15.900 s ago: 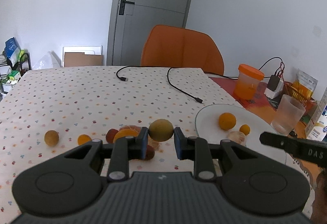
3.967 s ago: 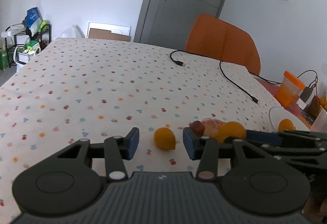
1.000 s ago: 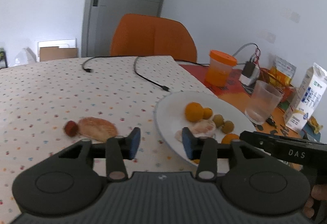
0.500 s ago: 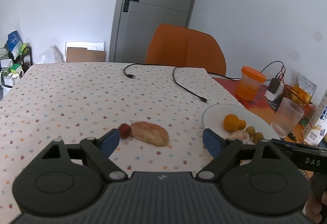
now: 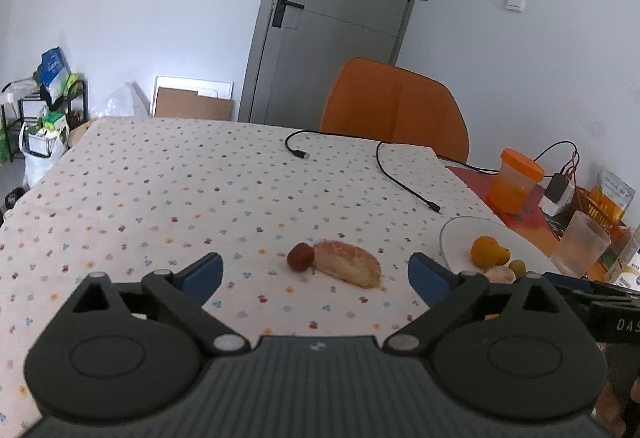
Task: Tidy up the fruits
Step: 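Move both tools back toward the netted bread roll and red plum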
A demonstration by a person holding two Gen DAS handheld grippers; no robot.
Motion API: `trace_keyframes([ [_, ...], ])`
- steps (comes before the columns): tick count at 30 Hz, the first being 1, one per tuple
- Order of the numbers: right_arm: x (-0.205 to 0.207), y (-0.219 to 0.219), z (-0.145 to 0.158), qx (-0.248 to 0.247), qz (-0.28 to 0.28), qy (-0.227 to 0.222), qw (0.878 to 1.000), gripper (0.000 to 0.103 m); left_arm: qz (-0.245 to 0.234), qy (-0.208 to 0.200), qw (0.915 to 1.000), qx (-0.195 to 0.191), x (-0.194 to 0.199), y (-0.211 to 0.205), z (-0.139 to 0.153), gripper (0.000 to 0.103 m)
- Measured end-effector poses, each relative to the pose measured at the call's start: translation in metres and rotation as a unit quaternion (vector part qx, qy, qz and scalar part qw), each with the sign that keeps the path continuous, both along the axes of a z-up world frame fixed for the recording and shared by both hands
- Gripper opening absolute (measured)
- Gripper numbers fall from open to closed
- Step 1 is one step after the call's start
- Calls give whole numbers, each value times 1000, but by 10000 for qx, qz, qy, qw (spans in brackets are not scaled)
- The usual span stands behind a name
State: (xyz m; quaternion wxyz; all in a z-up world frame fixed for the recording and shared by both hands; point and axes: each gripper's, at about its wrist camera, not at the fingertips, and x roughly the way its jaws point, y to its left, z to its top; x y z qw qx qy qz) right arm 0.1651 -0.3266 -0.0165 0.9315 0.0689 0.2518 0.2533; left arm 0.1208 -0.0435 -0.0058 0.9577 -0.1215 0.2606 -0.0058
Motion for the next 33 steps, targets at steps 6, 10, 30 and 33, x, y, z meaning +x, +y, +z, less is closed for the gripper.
trace_keyframes([
  [6, 3, 16, 0, -125, 85, 23, 9999, 100, 125, 77, 9999, -75, 0, 13, -7, 99],
  [10, 6, 23, 0, -131, 103, 7, 9999, 103, 201, 102, 9997, -104, 0, 21, -10, 99],
  [30, 33, 61, -3, -409, 515, 20, 9978, 102, 408, 293, 9986, -142, 12, 54, -29, 99],
  [33, 38, 69, -3, -525, 635, -30, 9966, 99, 455, 304, 9984, -134, 15, 56, -31, 99],
])
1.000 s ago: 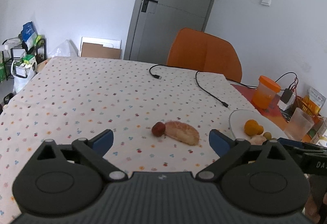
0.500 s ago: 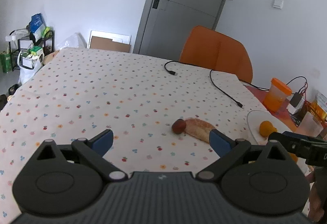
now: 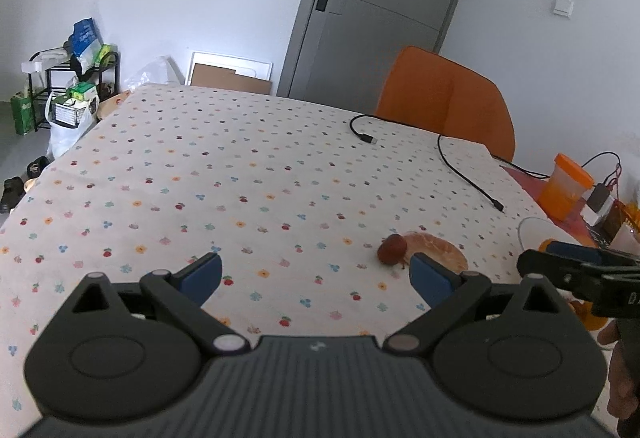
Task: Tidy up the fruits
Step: 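Move both tools back toward the netted bread roll and red plum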
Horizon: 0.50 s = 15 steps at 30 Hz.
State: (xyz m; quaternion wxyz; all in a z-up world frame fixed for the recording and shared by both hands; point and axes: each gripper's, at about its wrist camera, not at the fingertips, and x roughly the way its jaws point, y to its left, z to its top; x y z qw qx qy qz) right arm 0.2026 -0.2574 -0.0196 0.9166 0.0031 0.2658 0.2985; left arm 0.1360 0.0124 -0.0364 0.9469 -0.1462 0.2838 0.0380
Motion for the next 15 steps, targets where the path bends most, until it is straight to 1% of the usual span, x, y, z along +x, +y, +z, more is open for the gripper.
trace_keyframes([
  [3, 8, 8, -1, -109, 144, 8, 9998, 96, 3, -8, 10000, 12, 3, 2, -1, 98],
  [13, 25, 28, -7, -366, 450, 63, 9983, 89, -7, -12, 10000, 58, 14, 3, -5, 96],
  [15, 27, 32, -8, -434, 506, 79, 9977, 84, -14, 6, 10000, 39, 16, 3, -6, 93],
])
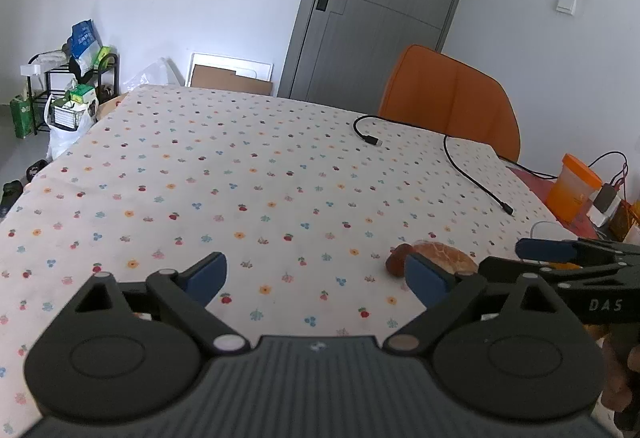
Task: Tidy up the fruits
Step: 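Move both tools back toward the netted bread roll and red plum, then grasp the netted bread roll with the right gripper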
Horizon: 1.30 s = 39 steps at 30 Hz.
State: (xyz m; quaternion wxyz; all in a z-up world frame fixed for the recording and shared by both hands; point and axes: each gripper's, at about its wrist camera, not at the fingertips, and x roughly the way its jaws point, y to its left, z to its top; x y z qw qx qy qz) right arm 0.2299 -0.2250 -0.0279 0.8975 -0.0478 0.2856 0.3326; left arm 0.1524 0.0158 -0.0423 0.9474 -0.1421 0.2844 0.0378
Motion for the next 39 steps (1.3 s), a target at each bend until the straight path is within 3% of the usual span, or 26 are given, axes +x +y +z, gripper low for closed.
trace_keyframes([
  [5, 6, 10, -2, -151, 142, 22, 9998, 81, -32, 13, 10000, -26, 4, 0, -2, 91],
  [20, 17, 42, -17, -881, 403, 20, 9953, 52, 9, 50, 9999, -143, 2, 9, -10, 91],
  [28, 17, 49, -21, -1108, 488, 3, 9926, 51, 9, 76, 9998, -156, 3, 7, -12, 91],
  [33, 13, 49, -19, -1155, 492, -3, 9921, 40, 31, 81, 9998, -172, 3, 7, -13, 91],
  [39, 11, 49, -19, -1099, 519, 20, 9926, 39, -32, 54, 9999, -160, 2, 4, -12, 91],
])
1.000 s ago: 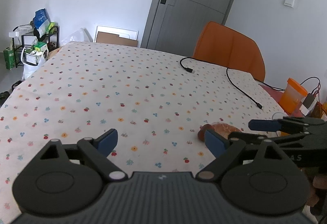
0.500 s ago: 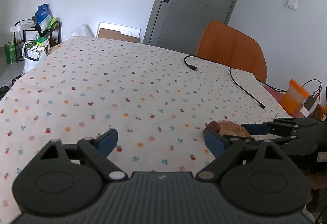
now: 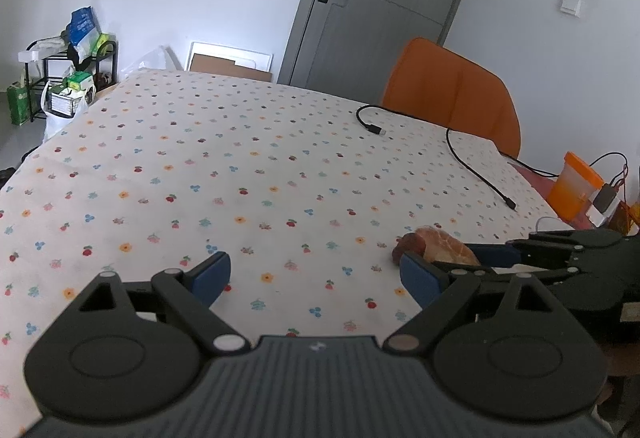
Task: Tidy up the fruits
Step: 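Grasp the netted bread roll with the right gripper, then grasp the red plum with the left gripper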
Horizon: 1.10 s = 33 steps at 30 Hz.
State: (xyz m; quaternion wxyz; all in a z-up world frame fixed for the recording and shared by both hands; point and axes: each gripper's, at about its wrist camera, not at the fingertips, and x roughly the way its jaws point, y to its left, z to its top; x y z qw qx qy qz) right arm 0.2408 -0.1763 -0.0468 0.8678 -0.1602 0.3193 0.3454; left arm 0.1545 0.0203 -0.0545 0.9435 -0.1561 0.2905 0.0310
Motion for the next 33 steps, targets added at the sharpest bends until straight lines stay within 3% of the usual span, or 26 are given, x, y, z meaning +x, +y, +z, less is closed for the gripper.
trace_keyframes([
  [16, -1, -18, 7, 349, -373, -172, 9985, 34, -250, 31, 9996, 103, 19, -25, -1, 91],
  [26, -3, -34, 15, 695, -556, -359, 9954, 34, -531, 164, 9980, 314, 42, -48, -3, 67],
  [29, -5, -37, 17, 701, -602, -404, 9949, 34, -549, 174, 9976, 389, 48, -54, -5, 65],
  [31, -6, -40, 19, 746, -594, -406, 9946, 34, -519, 174, 9975, 440, 52, -57, -5, 59],
  [33, -7, -44, 21, 789, -639, -425, 9939, 34, -480, 188, 9977, 449, 56, -60, -5, 44],
])
